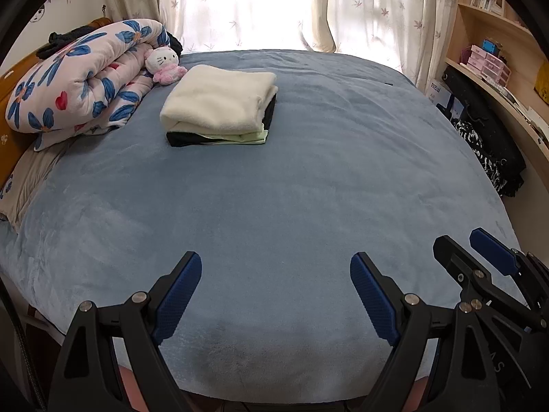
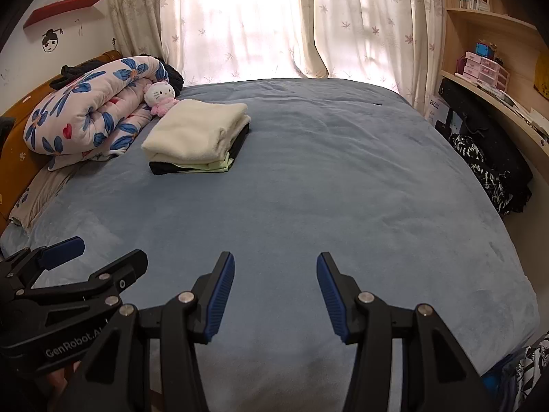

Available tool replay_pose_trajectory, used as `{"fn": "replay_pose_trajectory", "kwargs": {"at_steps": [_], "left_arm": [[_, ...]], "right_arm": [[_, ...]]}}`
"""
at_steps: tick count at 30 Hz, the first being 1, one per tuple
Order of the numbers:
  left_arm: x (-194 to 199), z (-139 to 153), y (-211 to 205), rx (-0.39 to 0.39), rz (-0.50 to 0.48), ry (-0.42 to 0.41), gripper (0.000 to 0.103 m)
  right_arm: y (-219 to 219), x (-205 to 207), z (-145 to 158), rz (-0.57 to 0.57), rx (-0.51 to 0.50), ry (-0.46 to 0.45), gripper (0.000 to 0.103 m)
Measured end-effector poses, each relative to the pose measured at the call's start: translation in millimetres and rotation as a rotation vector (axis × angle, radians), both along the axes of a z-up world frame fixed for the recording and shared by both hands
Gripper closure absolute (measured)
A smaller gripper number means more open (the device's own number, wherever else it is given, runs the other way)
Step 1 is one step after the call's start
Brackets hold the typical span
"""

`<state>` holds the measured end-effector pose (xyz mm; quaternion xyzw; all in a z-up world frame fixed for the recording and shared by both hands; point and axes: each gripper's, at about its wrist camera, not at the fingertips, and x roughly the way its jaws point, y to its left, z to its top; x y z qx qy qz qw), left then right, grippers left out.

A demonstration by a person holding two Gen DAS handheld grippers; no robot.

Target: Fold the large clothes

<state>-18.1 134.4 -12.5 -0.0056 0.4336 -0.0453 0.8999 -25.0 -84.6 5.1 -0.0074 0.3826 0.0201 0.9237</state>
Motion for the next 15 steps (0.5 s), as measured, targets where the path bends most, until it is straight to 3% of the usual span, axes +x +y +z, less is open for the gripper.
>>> {"fn": "replay_pose_trajectory", "kwargs": {"at_steps": [15], "left_arm": [[0.3,-3.4,5.3,-0.008,0.001,0.015,0.016]], "right_arm": [[-0.3,0.0,0.6,0.0,-0.002,-0.001,0.053]]}}
